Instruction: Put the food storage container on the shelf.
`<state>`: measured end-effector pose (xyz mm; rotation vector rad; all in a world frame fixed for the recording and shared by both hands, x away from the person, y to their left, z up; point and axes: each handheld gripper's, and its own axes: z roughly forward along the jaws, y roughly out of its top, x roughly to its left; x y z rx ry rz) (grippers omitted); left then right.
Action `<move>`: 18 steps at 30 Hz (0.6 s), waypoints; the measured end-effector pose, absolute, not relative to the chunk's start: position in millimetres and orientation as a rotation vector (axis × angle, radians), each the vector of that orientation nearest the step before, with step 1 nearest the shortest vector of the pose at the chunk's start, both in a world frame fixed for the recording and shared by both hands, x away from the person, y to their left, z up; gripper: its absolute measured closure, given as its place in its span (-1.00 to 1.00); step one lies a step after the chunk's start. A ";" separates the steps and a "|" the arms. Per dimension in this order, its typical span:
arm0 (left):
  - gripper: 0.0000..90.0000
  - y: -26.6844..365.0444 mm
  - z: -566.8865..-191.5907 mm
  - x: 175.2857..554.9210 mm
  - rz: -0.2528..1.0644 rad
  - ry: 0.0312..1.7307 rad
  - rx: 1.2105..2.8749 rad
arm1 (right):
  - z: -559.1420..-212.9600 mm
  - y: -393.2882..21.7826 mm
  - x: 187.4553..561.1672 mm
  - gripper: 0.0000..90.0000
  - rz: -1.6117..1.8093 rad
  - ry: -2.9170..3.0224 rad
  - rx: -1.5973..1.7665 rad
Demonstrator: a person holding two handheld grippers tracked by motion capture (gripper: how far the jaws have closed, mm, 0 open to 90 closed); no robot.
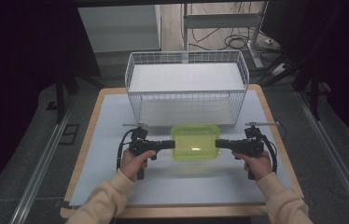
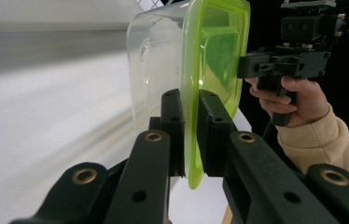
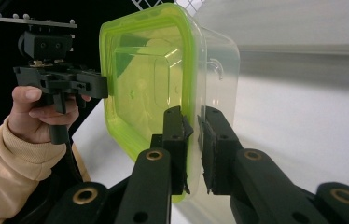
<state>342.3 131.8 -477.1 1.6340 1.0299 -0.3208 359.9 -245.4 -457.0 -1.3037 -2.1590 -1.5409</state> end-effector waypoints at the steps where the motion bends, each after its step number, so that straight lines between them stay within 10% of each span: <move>1: 0.84 132.5 -475.6 342.4 -0.318 1.030 1.632 | -455.9 -245.0 360.2 0.79 -1.542 -2.161 -1.299; 18: 0.84 138.6 -448.7 349.0 -0.276 1.002 1.647 | -433.4 -239.0 363.4 0.79 -1.617 -2.173 -1.270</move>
